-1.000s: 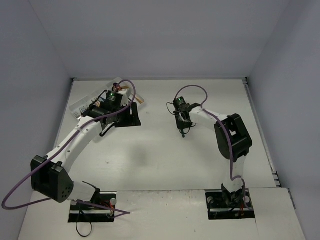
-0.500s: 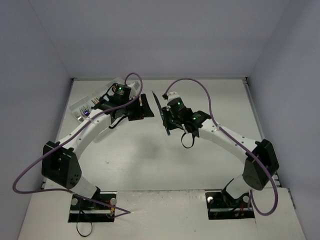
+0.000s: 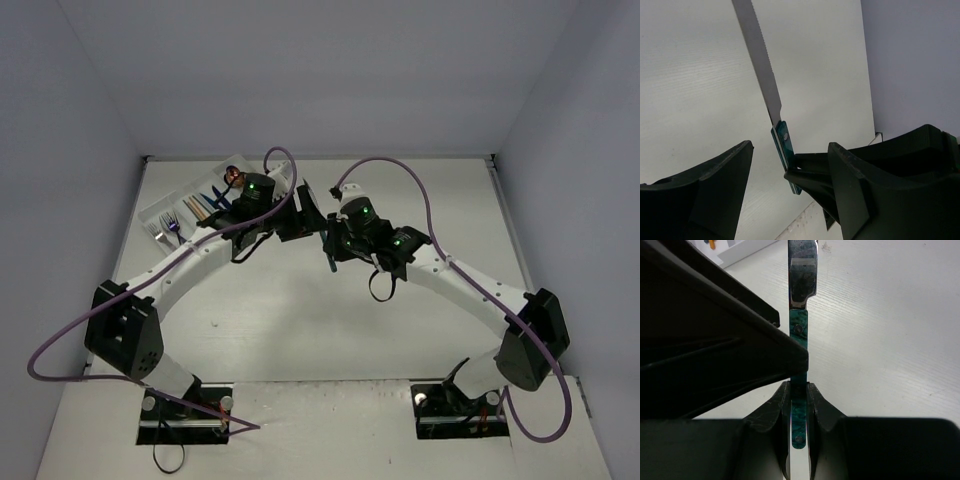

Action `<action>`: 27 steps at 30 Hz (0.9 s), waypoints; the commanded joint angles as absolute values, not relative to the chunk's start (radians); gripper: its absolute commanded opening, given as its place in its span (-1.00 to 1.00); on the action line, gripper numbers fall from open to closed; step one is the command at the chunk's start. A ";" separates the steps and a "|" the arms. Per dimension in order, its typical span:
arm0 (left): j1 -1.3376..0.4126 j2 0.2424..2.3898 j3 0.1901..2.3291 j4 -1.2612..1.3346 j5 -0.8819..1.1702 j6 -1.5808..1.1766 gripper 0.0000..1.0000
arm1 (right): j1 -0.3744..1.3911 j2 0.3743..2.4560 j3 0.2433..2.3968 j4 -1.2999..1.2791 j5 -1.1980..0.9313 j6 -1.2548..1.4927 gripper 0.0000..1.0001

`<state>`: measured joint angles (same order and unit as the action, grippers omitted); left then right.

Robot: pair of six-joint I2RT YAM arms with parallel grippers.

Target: Sort the eating utensils into containers

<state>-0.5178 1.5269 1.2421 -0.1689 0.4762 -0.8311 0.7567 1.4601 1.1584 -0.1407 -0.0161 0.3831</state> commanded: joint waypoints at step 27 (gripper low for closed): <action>-0.348 1.559 1.210 0.002 0.416 -0.849 -1.00 | 0.723 1.311 1.098 -0.023 0.023 0.422 0.71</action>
